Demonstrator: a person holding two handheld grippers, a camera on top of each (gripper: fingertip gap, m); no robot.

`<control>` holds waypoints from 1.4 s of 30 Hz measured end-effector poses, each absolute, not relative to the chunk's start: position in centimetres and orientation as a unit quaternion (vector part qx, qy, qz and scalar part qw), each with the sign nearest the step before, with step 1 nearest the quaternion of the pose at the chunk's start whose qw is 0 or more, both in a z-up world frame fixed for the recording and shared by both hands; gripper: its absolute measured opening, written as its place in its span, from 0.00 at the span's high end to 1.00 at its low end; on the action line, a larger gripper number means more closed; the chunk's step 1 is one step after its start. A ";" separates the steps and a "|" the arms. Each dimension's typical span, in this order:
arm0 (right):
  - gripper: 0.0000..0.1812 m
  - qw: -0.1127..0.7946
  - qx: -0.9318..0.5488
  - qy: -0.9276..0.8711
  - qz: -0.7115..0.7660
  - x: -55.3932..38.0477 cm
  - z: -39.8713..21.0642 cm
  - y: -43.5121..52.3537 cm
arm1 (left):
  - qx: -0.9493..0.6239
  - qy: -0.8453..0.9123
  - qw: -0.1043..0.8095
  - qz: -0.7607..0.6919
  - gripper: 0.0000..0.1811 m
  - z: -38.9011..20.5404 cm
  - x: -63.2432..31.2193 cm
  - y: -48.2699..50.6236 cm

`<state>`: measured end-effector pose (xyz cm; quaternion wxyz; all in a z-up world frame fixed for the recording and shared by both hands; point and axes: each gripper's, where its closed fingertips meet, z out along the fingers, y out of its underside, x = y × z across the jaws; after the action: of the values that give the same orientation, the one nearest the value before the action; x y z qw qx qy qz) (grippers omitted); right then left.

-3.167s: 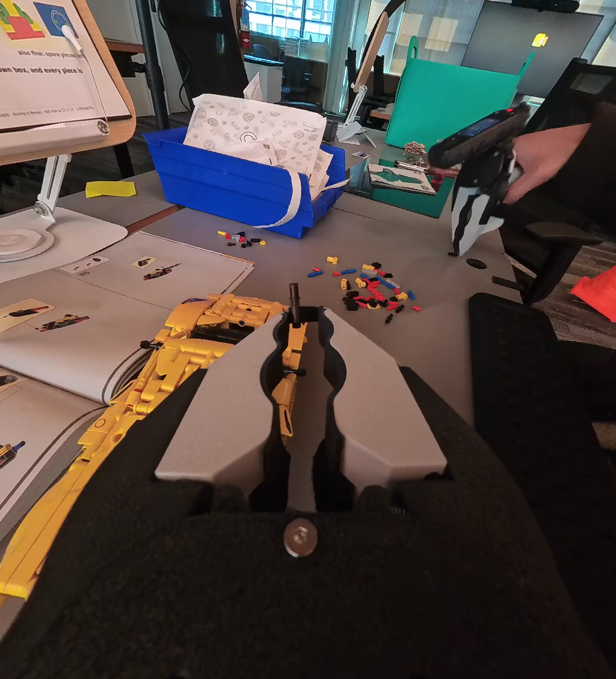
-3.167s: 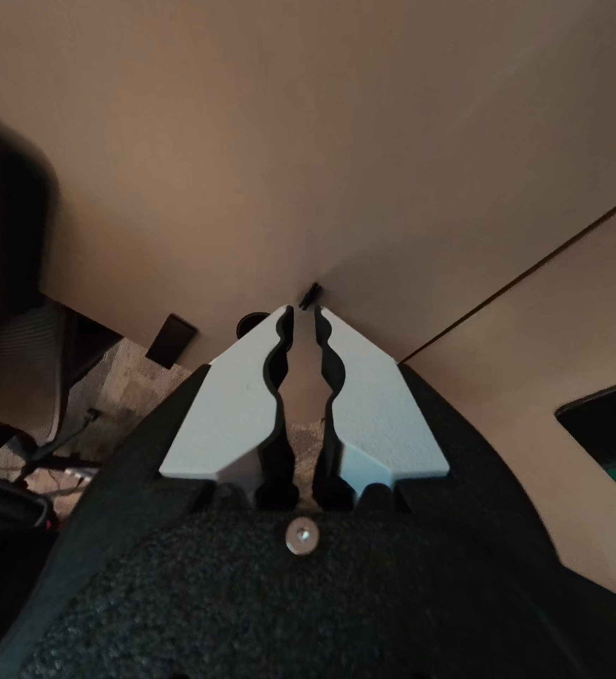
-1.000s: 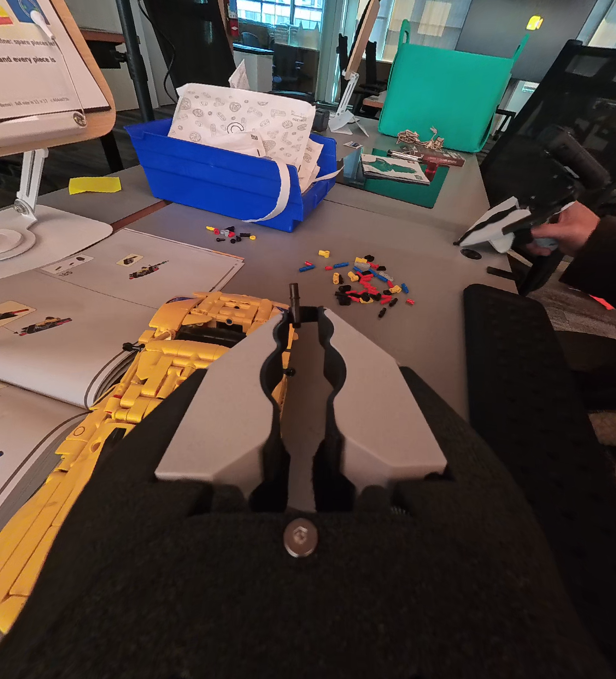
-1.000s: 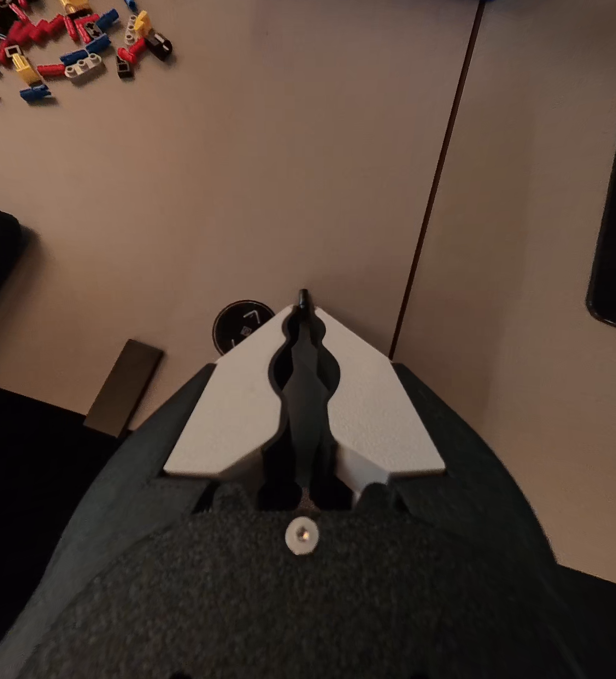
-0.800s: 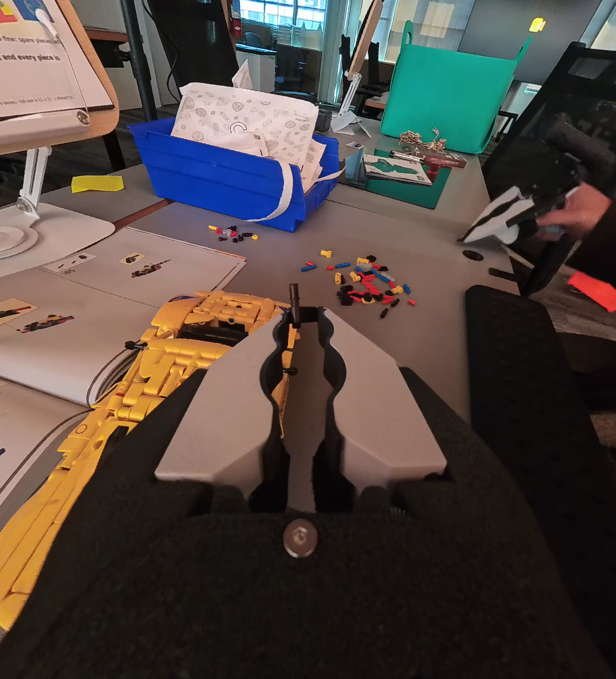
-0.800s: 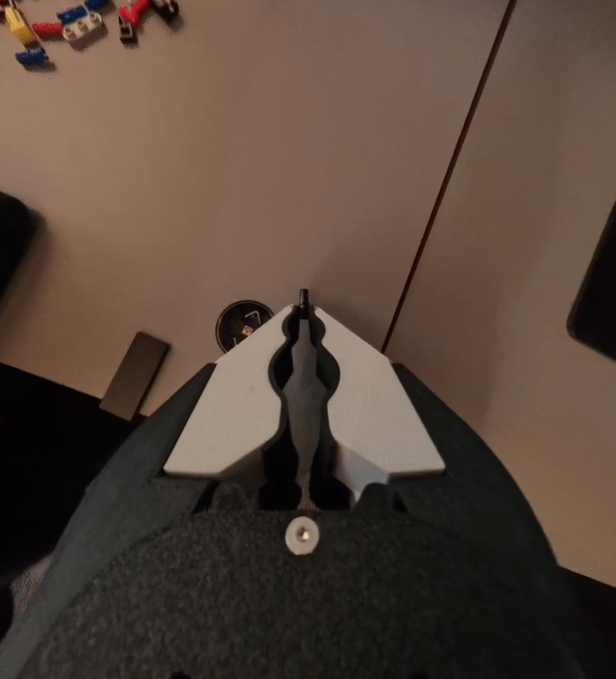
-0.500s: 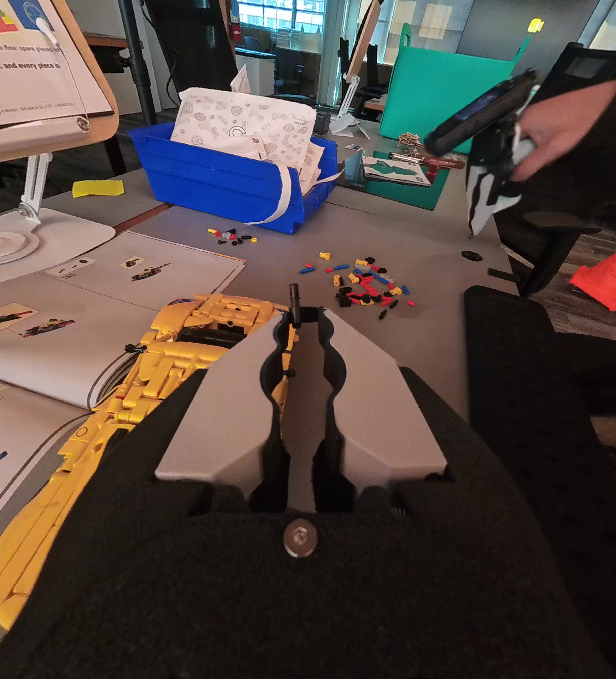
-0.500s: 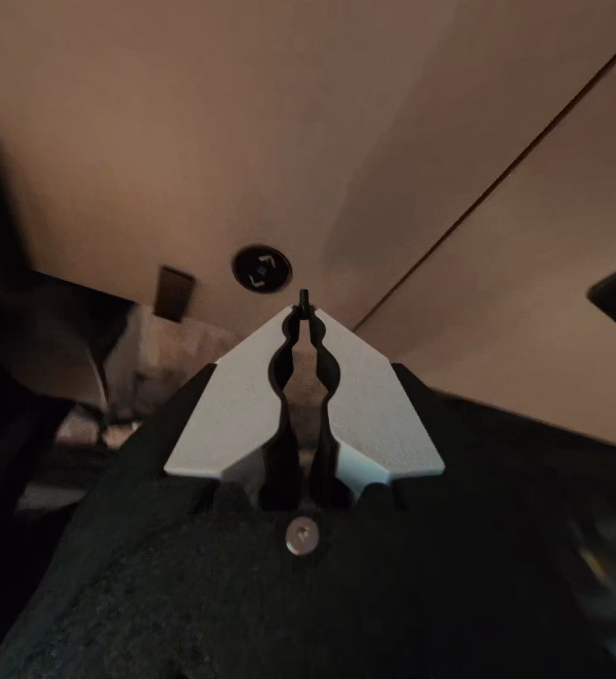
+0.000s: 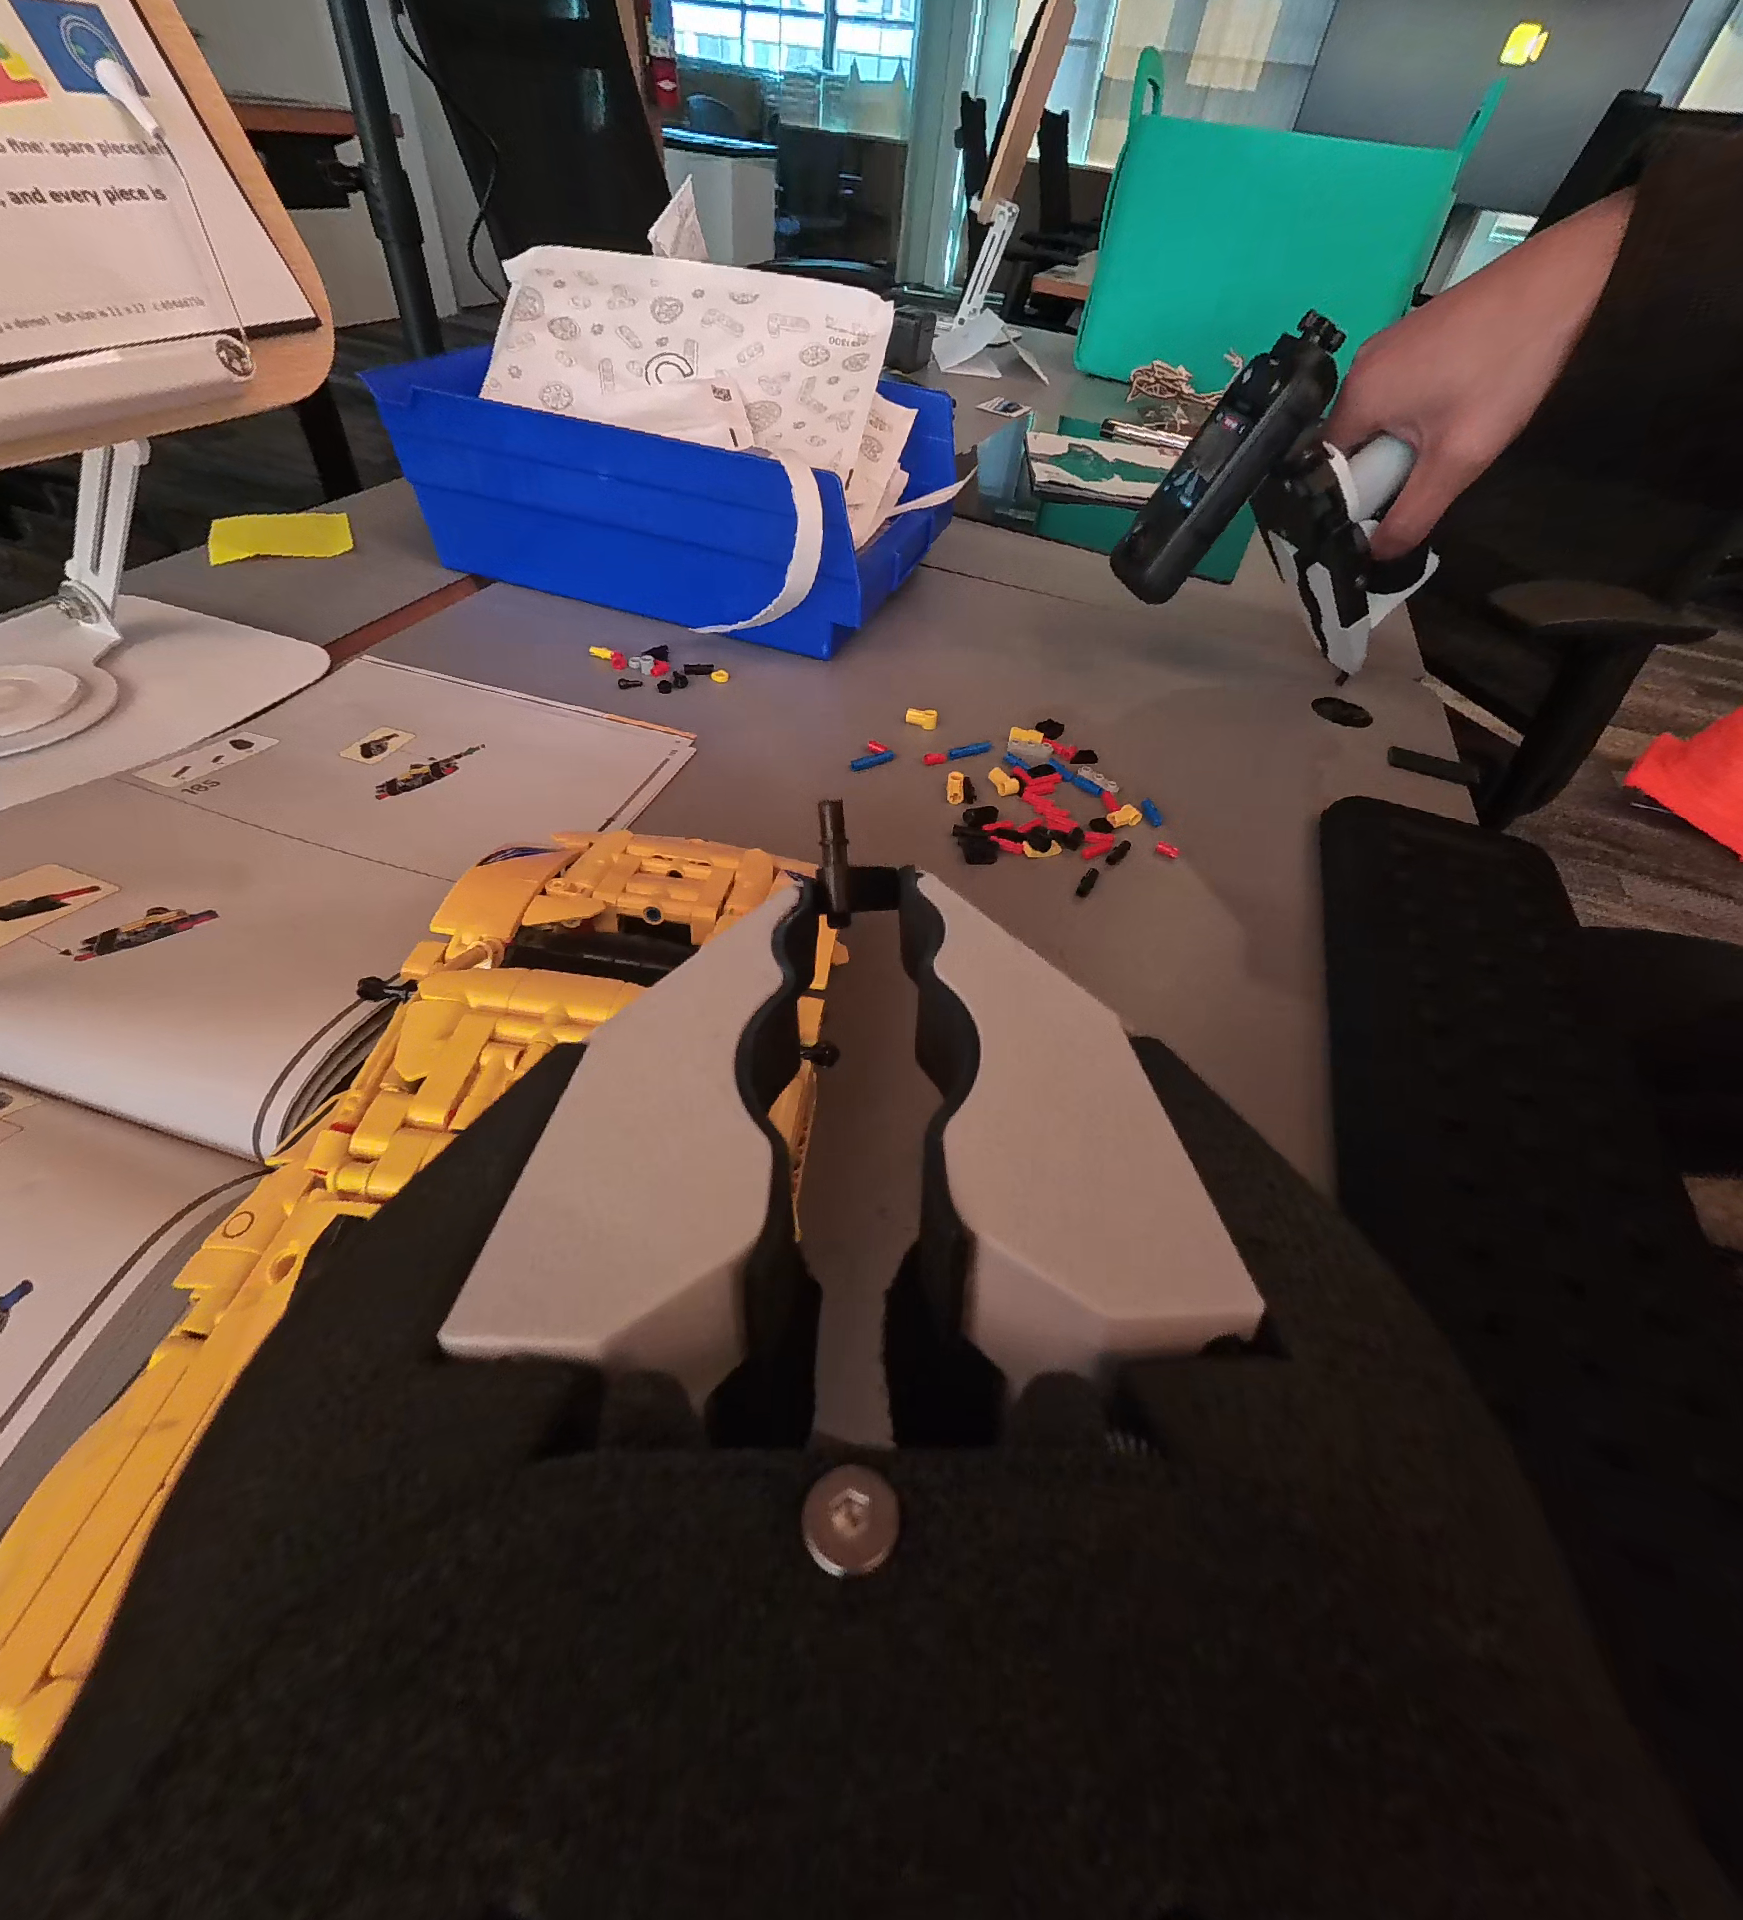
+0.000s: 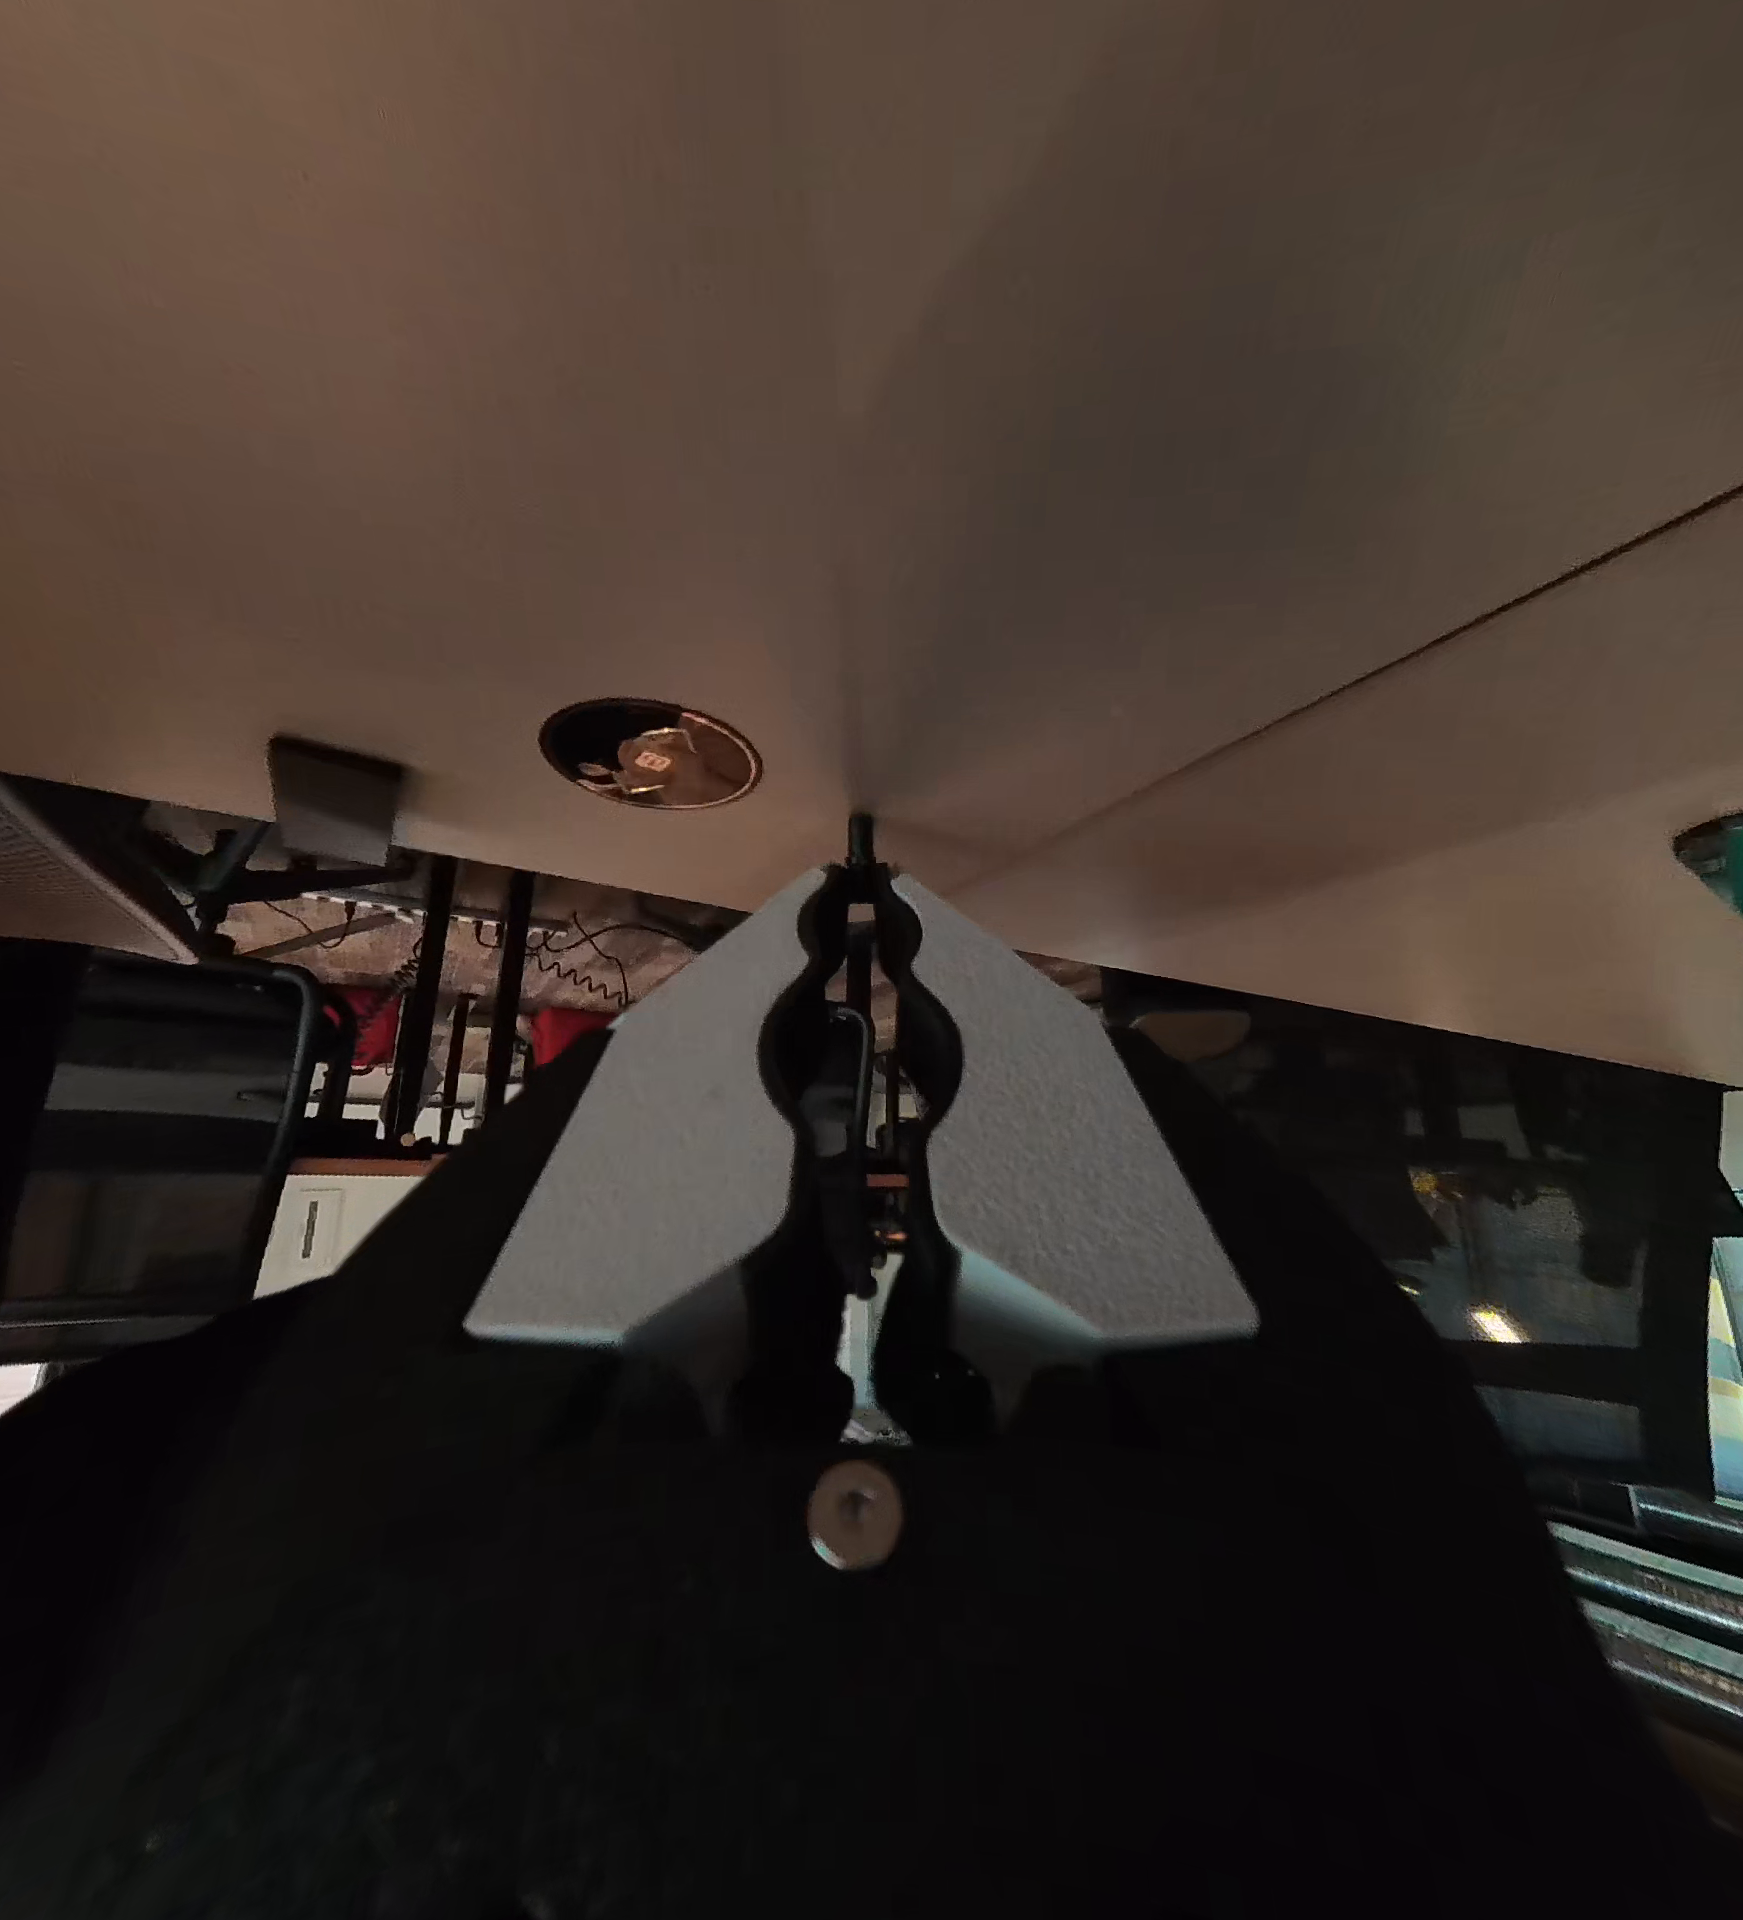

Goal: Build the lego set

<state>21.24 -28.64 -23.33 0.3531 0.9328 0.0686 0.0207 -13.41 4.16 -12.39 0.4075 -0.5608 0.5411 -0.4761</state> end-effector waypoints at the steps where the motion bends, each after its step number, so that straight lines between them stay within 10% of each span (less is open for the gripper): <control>1: 0.98 0.356 0.932 0.070 0.020 21.3 -23.3 -28.7 | -0.561 0.541 0.407 -0.476 0.92 -12.4 -13.4 4.1; 42: 0.98 0.413 0.901 0.129 0.036 21.5 -23.4 -27.7 | -0.559 0.541 0.409 -0.477 0.92 -12.3 -13.4 4.1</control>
<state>21.54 -27.67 -23.37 0.4125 0.9010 0.1295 0.0356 -13.44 4.10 -12.28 0.4088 -0.5593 0.5408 -0.4770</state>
